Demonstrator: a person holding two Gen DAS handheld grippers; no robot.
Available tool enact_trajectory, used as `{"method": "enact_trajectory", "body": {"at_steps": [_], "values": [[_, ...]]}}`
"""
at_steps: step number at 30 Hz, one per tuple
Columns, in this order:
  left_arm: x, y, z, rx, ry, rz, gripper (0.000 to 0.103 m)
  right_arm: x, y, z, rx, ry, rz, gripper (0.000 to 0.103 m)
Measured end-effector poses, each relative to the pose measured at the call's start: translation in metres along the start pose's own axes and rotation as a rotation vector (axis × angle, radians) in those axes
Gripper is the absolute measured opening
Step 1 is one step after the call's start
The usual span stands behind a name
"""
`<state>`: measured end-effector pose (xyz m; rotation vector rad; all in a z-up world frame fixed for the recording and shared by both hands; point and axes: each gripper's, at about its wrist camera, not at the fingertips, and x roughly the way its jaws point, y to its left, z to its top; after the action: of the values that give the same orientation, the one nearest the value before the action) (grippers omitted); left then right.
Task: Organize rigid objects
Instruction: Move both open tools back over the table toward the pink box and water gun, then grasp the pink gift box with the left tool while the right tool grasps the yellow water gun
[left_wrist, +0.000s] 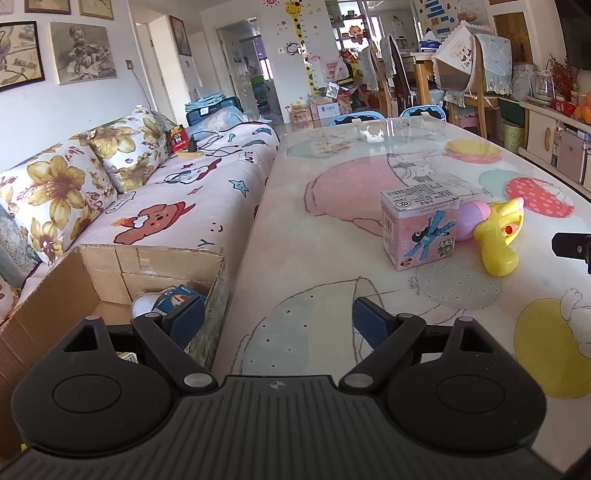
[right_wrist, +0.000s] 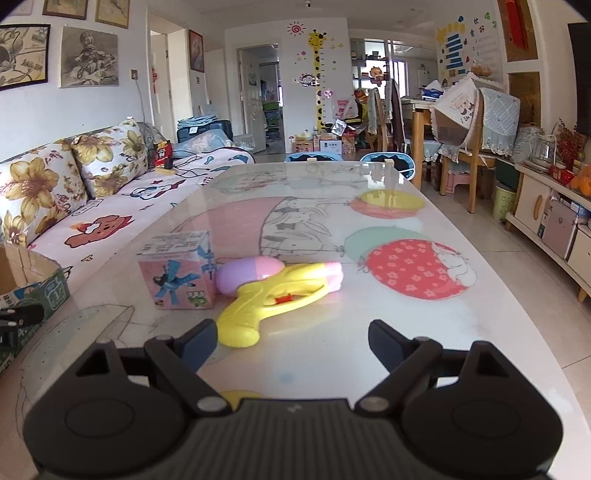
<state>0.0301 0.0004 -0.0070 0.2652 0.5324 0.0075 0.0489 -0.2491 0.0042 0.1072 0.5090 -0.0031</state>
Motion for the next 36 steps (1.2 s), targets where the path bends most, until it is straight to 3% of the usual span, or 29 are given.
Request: {"method": "enact_trajectory", "body": {"at_steps": [8,17,26,31,36], "values": [[-0.001,-0.007,0.0,0.009,-0.018,-0.005,0.103,0.019,-0.021,-0.001,0.048,0.025,-0.031,0.09],[0.005,-0.015,0.005,0.01,-0.064,-0.066,0.103,0.037,-0.023,0.005,0.141,0.05,0.111,0.093],[0.02,-0.03,0.024,-0.042,-0.073,-0.14,0.103,0.051,0.0,0.004,0.031,0.084,0.145,0.093],[0.034,-0.039,0.034,-0.092,-0.058,-0.186,0.103,0.058,-0.009,0.006,0.042,0.091,0.138,0.091],[0.044,-0.047,0.038,-0.09,-0.048,-0.177,0.103,0.061,-0.015,0.008,0.052,0.092,0.138,0.092]]}}
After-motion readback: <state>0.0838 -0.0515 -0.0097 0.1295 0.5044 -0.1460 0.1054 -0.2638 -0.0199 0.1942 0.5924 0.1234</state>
